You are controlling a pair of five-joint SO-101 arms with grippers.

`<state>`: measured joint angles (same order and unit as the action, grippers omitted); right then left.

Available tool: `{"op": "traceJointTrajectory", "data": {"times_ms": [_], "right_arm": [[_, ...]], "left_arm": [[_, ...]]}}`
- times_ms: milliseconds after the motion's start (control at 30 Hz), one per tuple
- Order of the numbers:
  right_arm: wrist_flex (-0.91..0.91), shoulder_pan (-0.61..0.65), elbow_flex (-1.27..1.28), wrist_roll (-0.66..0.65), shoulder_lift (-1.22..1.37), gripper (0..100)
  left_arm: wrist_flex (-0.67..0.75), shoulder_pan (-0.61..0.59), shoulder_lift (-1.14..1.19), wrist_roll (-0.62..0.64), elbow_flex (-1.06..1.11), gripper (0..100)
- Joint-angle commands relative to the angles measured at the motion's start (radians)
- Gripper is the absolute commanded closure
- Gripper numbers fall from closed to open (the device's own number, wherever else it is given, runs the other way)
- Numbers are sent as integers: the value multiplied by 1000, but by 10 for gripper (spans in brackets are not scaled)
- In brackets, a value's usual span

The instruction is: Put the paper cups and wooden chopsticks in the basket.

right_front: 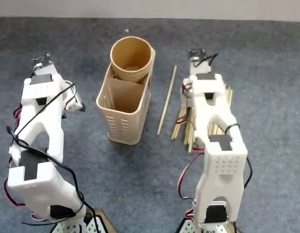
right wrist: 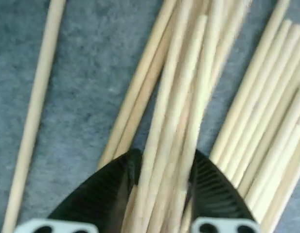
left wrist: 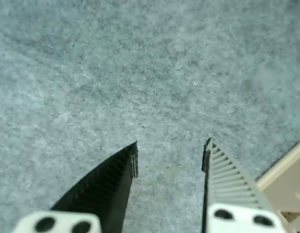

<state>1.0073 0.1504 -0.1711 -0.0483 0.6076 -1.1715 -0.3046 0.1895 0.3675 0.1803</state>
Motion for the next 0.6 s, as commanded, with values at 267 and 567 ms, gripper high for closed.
{"op": "traceJointTrajectory", "data": {"times_ms": [267, 567], "right_arm": [[124, 7, -213, 5, 2, 954], [320, -21, -498, 5, 4, 993]], "left_arm": [[31, -5, -12, 3, -2, 775], [31, -5, -12, 3, -2, 775]]}}
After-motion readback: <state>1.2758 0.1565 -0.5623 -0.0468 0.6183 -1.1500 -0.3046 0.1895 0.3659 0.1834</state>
